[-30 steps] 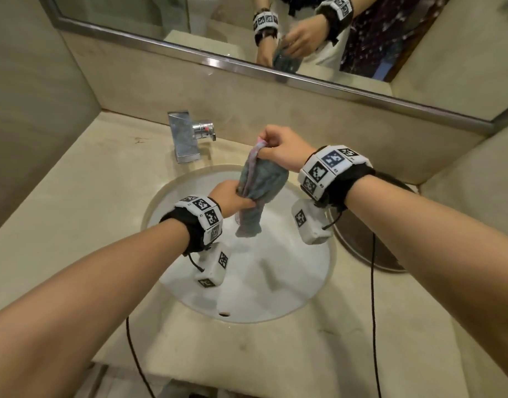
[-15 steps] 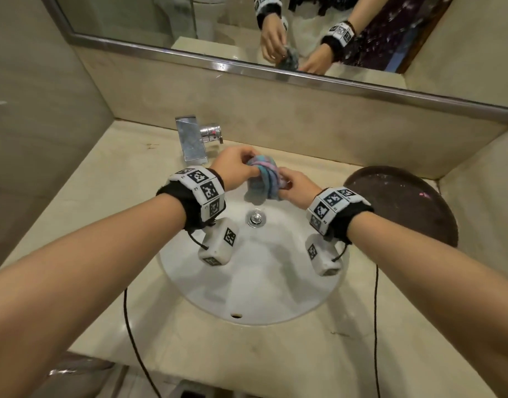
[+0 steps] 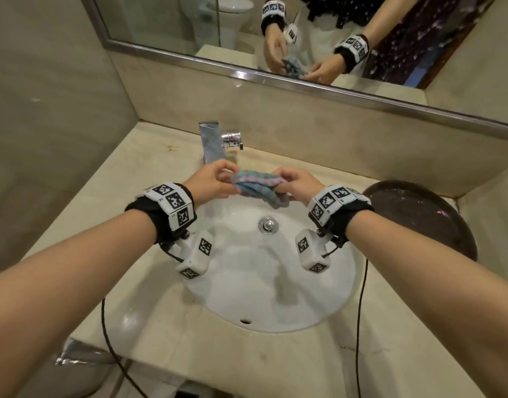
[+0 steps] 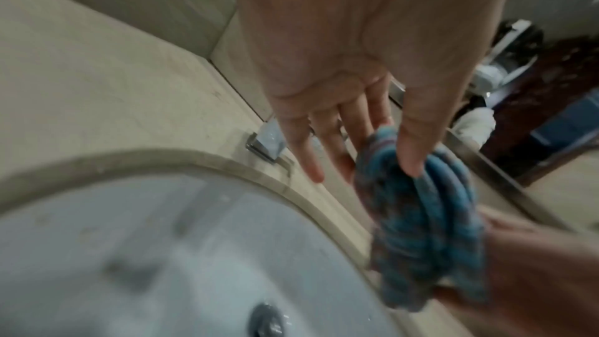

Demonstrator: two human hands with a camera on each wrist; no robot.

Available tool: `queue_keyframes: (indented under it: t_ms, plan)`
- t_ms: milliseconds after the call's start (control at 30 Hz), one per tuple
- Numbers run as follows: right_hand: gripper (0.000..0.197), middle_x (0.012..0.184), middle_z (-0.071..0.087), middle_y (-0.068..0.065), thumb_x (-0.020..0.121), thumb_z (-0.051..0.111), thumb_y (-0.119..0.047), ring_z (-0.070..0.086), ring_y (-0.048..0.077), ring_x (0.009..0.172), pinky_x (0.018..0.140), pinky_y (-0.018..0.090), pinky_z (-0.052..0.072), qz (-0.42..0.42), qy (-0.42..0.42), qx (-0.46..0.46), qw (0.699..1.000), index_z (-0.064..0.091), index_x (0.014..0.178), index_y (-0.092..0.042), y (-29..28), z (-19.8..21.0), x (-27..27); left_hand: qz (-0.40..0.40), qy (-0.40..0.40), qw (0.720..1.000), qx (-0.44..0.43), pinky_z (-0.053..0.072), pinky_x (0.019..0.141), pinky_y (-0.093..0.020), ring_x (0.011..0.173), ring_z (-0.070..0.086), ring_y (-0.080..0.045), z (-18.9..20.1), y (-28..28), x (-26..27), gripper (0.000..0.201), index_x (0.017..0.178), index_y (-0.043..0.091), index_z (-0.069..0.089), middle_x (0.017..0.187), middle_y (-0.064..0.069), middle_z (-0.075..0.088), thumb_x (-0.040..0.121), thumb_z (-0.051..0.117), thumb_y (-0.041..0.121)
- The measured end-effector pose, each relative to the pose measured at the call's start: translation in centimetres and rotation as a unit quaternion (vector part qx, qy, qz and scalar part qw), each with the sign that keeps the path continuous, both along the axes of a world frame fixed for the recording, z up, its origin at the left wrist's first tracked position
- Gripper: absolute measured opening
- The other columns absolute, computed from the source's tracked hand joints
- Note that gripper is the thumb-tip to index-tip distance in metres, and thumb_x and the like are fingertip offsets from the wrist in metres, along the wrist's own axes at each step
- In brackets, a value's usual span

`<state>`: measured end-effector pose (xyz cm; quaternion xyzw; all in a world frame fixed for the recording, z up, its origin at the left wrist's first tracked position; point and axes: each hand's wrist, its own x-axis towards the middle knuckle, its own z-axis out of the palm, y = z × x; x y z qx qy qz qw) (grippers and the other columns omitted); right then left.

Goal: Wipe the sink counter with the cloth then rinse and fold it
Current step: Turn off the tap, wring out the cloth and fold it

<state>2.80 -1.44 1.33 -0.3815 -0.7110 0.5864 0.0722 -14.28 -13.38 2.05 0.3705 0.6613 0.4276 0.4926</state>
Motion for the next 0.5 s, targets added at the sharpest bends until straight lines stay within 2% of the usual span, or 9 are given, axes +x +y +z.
queue_keyframes:
  t_ms: [67,133,200,267,333,367,400,467,500]
  plan:
    - [0.030,0.080,0.053,0.021,0.084,0.048,0.013,0.054,0.028,0.066,0.060,0.031,0.045,0.002,0.011,-0.017,1.000,0.058,0.079,-0.015,0.0,0.2,-0.2,-0.044,0.033,0.998,-0.044,0.045,0.080,-0.028,0.083,0.059,-0.012,-0.6,-0.3,-0.3,0.047,0.113,0.023,0.050,0.095,0.002,0.061,0.077,0.071,0.002]
    - [0.031,0.077,0.055,0.021,0.083,0.047,0.016,0.057,0.029,0.056,0.051,0.031,0.050,0.008,0.035,-0.036,0.999,0.059,0.082,-0.013,0.0,0.7,-0.5,-0.070,0.078,0.992,-0.071,0.044,0.077,-0.027,0.089,0.060,-0.015,-0.9,-0.3,-0.1,0.066,0.130,0.021,0.040,0.100,-0.003,0.065,0.075,0.075,0.015]
    - [0.031,0.077,0.058,0.013,0.082,0.046,0.018,0.058,0.028,0.063,0.050,0.029,0.051,0.010,0.048,-0.042,0.998,0.058,0.078,-0.011,0.0,1.0,-1.0,-0.086,0.114,0.986,-0.086,0.045,0.072,-0.025,0.091,0.059,-0.015,-1.3,0.0,0.5,0.072,0.135,0.023,0.036,0.102,-0.004,0.068,0.074,0.076,0.028]
    - [0.033,0.076,0.058,0.011,0.082,0.044,0.020,0.056,0.030,0.075,0.057,0.029,0.046,0.020,0.045,-0.044,0.998,0.058,0.073,-0.009,-0.2,1.3,-1.5,-0.087,0.127,0.984,-0.086,0.046,0.069,-0.021,0.087,0.060,-0.011,-1.6,0.4,1.3,0.075,0.136,0.024,0.037,0.099,0.001,0.066,0.073,0.076,0.032]
    - [0.034,0.075,0.057,0.010,0.082,0.043,0.020,0.054,0.029,0.075,0.061,0.030,0.044,0.021,0.054,-0.069,0.996,0.058,0.073,-0.009,-0.5,1.5,-1.9,-0.101,0.170,0.978,-0.063,0.043,0.062,-0.009,0.082,0.057,-0.003,-1.8,0.7,2.2,0.074,0.135,0.023,0.039,0.100,0.006,0.060,0.072,0.078,0.032]
    - [0.034,0.075,0.056,0.008,0.083,0.043,0.020,0.055,0.024,0.073,0.062,0.028,0.045,0.011,0.065,-0.087,0.994,0.057,0.073,-0.009,-0.6,1.6,-2.0,-0.108,0.182,0.976,-0.043,0.041,0.061,-0.003,0.084,0.057,-0.002,-2.0,0.9,2.6,0.072,0.133,0.020,0.042,0.104,0.005,0.059,0.071,0.078,0.030]
    - [0.035,0.074,0.055,0.007,0.084,0.042,0.019,0.056,0.018,0.071,0.062,0.026,0.046,-0.007,0.078,-0.105,0.991,0.056,0.073,-0.010,-0.7,1.7,-2.0,-0.108,0.163,0.981,-0.016,0.043,0.066,-0.003,0.090,0.060,-0.007,-2.4,1.0,2.9,0.069,0.130,0.016,0.045,0.107,0.003,0.059,0.071,0.079,0.025]
    - [0.035,0.071,0.050,0.006,0.085,0.039,0.018,0.051,0.012,0.063,0.058,0.023,0.044,-0.048,0.118,-0.153,0.980,0.054,0.073,-0.011,-0.5,1.7,-1.8,-0.082,0.060,0.995,0.022,0.050,0.085,-0.018,0.102,0.061,-0.016,-3.0,1.2,3.4,0.065,0.126,0.009,0.047,0.108,-0.002,0.061,0.070,0.079,0.012]
    - [0.035,0.069,0.047,0.007,0.085,0.037,0.018,0.046,0.013,0.059,0.056,0.023,0.042,-0.067,0.136,-0.180,0.972,0.053,0.074,-0.010,-0.4,1.5,-1.8,-0.067,0.021,0.997,0.034,0.051,0.088,-0.027,0.100,0.061,-0.016,-3.2,1.2,3.6,0.063,0.126,0.009,0.047,0.106,-0.004,0.062,0.071,0.078,0.006]
